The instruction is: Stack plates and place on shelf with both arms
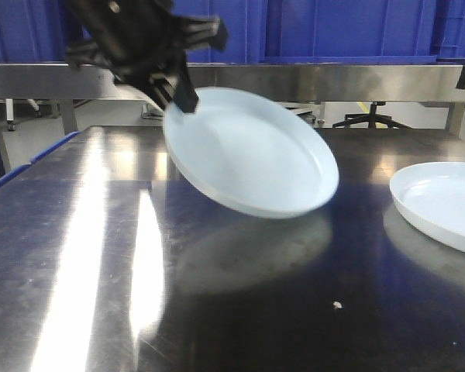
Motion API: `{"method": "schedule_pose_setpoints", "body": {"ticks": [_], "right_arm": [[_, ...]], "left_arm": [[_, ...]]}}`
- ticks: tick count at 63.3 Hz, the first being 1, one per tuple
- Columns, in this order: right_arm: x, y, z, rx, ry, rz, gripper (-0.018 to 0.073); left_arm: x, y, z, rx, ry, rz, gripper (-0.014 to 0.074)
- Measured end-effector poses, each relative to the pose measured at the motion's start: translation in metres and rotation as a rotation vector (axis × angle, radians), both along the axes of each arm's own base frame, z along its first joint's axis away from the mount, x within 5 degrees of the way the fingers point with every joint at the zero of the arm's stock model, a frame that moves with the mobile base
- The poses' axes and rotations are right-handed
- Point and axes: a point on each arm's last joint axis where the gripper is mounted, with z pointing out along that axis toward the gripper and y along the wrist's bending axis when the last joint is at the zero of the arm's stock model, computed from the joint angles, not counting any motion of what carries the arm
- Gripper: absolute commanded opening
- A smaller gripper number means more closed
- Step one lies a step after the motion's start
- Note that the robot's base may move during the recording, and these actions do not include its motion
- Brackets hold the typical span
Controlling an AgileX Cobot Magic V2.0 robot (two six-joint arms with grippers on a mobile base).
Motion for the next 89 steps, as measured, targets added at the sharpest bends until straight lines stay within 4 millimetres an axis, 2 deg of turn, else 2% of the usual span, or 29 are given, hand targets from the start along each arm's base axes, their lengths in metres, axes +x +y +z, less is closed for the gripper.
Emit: {"method": "schedule_pose_setpoints", "body": {"ticks": [12,17,24,27,29,33,37,40,46,48,51,61,71,81,89], "right_arm": [[0.000,0.000,0.000,0.000,0.000,0.000,0.0444],[0.000,0.000,0.000,0.000,0.000,0.000,0.0444],[0.000,0.000,0.000,0.000,0.002,0.000,0.0444],[0.000,0.000,0.000,0.000,0.002,0.000,0.0444],[0.000,0.000,0.000,0.000,0.002,0.000,0.0444],[0.000,0.000,0.000,0.000,0.002,0.000,0.0444],[0.000,0.000,0.000,0.000,0.002,0.000,0.0444],[0.000,0.000,0.000,0.000,0.002,0.000,0.0444],[0.000,0.000,0.000,0.000,0.002,0.000,0.0444],[0.000,0.000,0.000,0.002,0.001,0.000,0.0444],[0.000,0.000,0.000,0.002,0.001,0.000,0.0444],[0.000,0.000,0.000,0.002,0.001,0.000,0.0444],[0.000,0.000,0.000,0.002,0.001,0.000,0.0444],[0.000,0.000,0.000,0.002,0.001,0.000,0.0444],[0.000,0.000,0.000,0.002,0.001,0.000,0.0444]], "left_arm": [[0.013,-0.010,-0.022,0.039,0.010,-0.037,0.0124],[0.015,-0.011,-0.027,0.053,0.016,-0.044,0.0226],[0.016,-0.011,-0.029,0.078,0.002,-0.057,0.0442],[0.017,-0.010,-0.029,0.091,-0.007,-0.064,0.0502],[0.017,-0.010,-0.028,0.098,-0.010,-0.069,0.0510],[0.017,-0.010,-0.027,0.109,-0.007,-0.073,0.0496],[0.018,-0.010,-0.024,0.117,-0.005,-0.077,0.0428],[0.018,-0.010,-0.021,0.119,-0.001,-0.076,0.0347],[0.022,-0.005,-0.011,0.114,-0.011,-0.063,0.0085],[0.024,-0.003,-0.006,0.109,-0.021,-0.056,0.0082],[0.025,0.005,0.004,0.097,-0.041,-0.038,0.0106],[0.027,0.033,0.039,0.061,-0.110,0.027,0.0087],[0.021,0.076,0.081,0.026,-0.191,0.122,0.0087],[-0.007,0.130,0.118,-0.002,-0.282,0.242,0.0087],[-0.041,0.171,0.121,-0.005,-0.330,0.347,0.0087]]}}
